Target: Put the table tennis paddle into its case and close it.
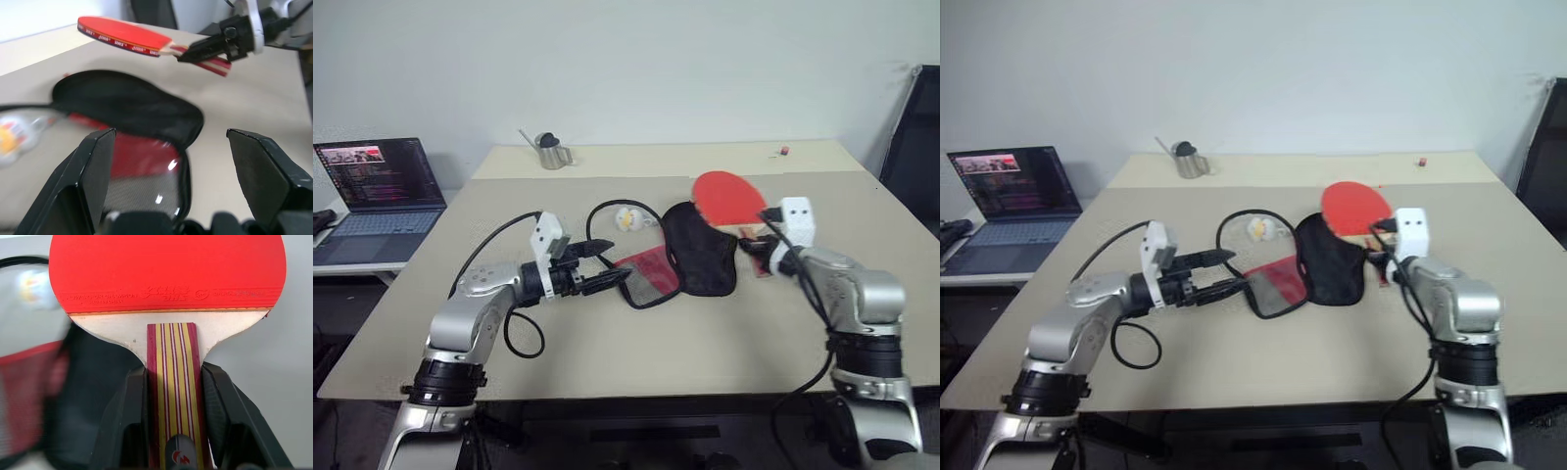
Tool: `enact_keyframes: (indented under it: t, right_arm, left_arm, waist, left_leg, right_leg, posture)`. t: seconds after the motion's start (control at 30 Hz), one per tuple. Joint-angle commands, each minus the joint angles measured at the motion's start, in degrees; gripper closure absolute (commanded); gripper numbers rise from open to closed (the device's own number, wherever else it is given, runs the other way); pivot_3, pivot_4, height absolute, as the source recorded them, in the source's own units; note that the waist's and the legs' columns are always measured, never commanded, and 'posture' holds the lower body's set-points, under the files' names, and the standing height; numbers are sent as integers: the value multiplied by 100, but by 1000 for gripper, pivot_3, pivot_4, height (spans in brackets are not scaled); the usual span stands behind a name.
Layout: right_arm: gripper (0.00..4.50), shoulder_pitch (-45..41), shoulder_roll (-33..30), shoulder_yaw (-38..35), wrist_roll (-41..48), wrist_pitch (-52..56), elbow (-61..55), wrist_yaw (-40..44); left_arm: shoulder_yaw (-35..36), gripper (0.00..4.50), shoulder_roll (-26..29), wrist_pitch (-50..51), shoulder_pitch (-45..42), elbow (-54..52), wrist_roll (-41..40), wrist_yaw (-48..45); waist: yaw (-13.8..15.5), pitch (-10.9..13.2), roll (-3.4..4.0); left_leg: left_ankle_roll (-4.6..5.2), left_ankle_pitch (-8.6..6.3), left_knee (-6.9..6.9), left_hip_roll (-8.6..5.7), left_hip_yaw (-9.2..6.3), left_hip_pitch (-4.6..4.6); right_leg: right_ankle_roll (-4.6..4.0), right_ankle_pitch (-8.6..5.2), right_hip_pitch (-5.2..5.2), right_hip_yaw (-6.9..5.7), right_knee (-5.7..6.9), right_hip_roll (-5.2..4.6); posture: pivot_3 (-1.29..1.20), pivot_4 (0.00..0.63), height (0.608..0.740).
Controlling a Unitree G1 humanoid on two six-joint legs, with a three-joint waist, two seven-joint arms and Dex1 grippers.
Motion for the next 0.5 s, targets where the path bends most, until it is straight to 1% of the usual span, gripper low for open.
enact_keyframes:
  t: [0.03,0.1,0.23,0.4,0.5]
  right_arm:
    - [3394,-336,501,102,-101,-294,20,-453]
    - [3394,-412,743,177,-198,-552,325,-608]
    - [3394,-544,949,288,-400,-1180,1032,-778]
    - [3394,-667,1023,327,-623,-1869,1860,-983]
    - [3394,-694,1007,343,-722,-2082,2155,-1057]
  left_arm:
    - [198,536,114,-117,10,-104,-84,-42]
    - [214,536,100,-102,-2,-110,-83,12]
    - [199,536,84,-75,30,-177,-75,68]
    - [164,536,69,-49,56,-262,-68,119]
    - [138,536,71,-40,48,-290,-67,137]
  waist:
    - [34,0,1]
    - [54,1,1]
    - [76,1,2]
    - [45,2,3]
    - [14,2,4]
  left_leg:
    - [0,0,0,0,-1,-2]
    - [-1,1,0,-1,-2,-4]
    - [-3,2,0,-3,-2,-5]
    - [-7,4,-1,-1,1,-4]
    - [-10,6,-2,0,2,-4]
  right_leg:
    - [0,0,-3,-1,1,0]
    - [-1,0,-8,-2,4,0]
    - [-1,1,-10,-2,5,0]
    - [-1,0,-13,1,7,2]
    - [-2,0,-16,3,9,2]
  posture:
    - [0,150,740]
    - [0,150,740]
    - [0,150,740]
    - [0,150,740]
    - [0,150,740]
